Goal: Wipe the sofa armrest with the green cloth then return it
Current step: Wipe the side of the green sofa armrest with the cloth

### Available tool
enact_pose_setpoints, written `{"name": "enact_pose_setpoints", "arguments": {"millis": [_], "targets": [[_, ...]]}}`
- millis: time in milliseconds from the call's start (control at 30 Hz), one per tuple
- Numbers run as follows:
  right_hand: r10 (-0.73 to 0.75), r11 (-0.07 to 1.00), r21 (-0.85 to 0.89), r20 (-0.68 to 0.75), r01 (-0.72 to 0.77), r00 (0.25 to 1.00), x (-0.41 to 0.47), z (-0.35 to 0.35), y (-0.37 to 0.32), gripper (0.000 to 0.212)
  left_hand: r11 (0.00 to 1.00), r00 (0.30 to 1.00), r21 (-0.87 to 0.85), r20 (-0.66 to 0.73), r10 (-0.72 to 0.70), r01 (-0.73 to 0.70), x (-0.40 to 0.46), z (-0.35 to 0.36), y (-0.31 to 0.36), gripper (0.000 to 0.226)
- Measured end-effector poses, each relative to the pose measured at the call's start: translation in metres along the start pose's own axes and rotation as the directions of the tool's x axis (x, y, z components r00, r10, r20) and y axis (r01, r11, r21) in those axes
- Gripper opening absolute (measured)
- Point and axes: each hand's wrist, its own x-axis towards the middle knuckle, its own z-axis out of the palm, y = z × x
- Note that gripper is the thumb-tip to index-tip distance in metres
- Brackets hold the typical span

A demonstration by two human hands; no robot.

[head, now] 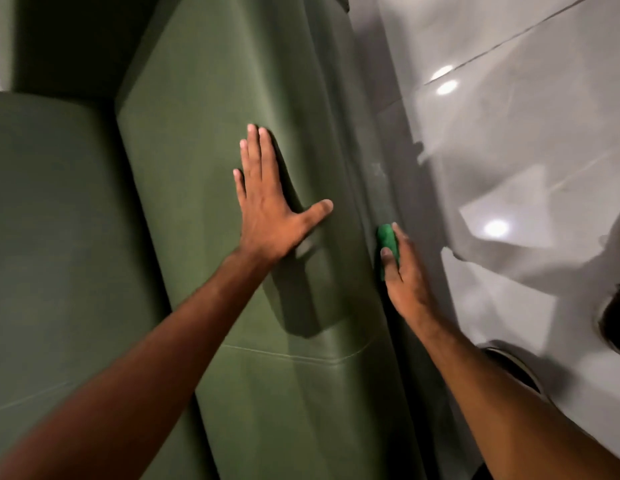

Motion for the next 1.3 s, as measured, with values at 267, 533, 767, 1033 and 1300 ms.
{"name": "enact_pose_setpoints", "arguments": {"millis": [267,533,767,1033,1300], "targets": [[0.138,0.990,-0.002,0.014,-0.138,0.990,0.000,-0.003,0.020,0.050,0.999,0.996,0.023,-0.085,-0.041,0.043,0.035,-0.003,0.014,0.115],[-0.075,0.996,-0.050,0.055,0.078,0.996,0.017,0.001,-0.007,0.048,0.998,0.995,0.062,-0.099,-0.023,0.029,0.037,0.000,0.013,0.114],[0.080,0.997,-0.020,-0.026,-0.080,0.996,0.072,0.002,0.016,0.043,0.998,0.986,0.051,-0.164,-0.028,0.036,0.038,0.009,0.012,0.113],[0.060,0.996,-0.064,0.014,-0.059,0.998,-0.026,0.001,-0.001,0.045,0.997,0.987,0.065,-0.157,-0.039,0.049,0.038,0.007,0.014,0.112],[0.039,0.997,-0.068,-0.022,-0.041,0.999,0.075,0.011,0.017,0.046,0.998,0.980,0.048,-0.195,-0.022,0.032,0.041,0.014,0.009,0.112]]}}
